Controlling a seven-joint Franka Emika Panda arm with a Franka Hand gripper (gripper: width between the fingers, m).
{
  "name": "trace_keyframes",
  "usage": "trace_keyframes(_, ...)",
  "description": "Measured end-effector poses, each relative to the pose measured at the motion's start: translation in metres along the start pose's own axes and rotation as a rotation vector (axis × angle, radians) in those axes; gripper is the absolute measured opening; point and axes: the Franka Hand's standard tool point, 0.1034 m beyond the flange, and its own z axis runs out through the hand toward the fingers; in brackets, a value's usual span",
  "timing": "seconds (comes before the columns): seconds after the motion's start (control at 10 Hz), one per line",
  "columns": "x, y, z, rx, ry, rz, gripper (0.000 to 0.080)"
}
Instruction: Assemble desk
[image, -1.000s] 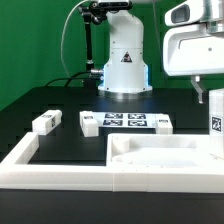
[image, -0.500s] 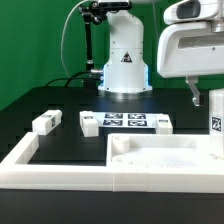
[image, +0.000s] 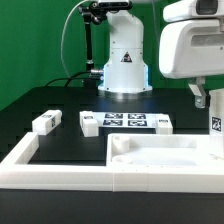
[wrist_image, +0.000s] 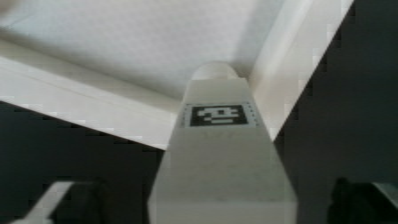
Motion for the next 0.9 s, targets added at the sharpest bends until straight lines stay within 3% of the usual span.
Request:
trace_keyframes(0.2,0.0000,-0.0002,0.0000,0.000,0.000,0.000,0.0285)
trace_keyframes(0.5,0.0001,-0.0009,0.0001,0.004,0.001,0.066,0.0288)
trace_keyframes(0.9,0.0004,-0.0047,0.0017,0.008,0.013,0.519,0.0288)
